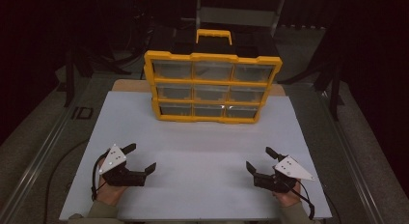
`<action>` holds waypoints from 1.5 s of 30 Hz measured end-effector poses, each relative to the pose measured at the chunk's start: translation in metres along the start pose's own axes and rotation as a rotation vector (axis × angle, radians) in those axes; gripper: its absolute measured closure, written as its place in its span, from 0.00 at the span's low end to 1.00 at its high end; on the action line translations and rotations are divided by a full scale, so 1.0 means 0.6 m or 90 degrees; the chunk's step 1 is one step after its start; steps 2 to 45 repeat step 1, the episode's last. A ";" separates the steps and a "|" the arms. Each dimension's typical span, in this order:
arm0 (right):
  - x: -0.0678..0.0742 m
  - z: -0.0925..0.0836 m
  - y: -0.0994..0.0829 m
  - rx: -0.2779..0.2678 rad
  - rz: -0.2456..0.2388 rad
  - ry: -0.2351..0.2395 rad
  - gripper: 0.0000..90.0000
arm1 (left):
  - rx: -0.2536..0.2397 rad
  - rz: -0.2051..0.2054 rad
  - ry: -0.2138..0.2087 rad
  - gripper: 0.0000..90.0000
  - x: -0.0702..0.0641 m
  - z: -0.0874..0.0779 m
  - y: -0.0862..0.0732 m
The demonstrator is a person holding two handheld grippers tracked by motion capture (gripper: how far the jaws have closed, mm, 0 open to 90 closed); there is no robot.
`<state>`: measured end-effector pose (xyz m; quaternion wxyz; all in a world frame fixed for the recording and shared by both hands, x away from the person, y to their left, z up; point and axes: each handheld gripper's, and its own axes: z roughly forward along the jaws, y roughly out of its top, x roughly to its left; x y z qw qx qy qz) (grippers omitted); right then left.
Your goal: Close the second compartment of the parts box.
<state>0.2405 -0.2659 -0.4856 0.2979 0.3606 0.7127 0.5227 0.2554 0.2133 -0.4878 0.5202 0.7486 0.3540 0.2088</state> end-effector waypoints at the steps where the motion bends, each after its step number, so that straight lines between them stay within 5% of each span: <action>1: 0.001 0.001 0.000 0.003 -0.003 0.001 0.14 | 0.002 0.003 0.002 0.00 0.000 0.000 0.000; 45: 0.001 0.001 0.000 0.003 -0.003 0.001 0.14 | 0.002 0.003 0.002 0.00 0.000 0.000 0.000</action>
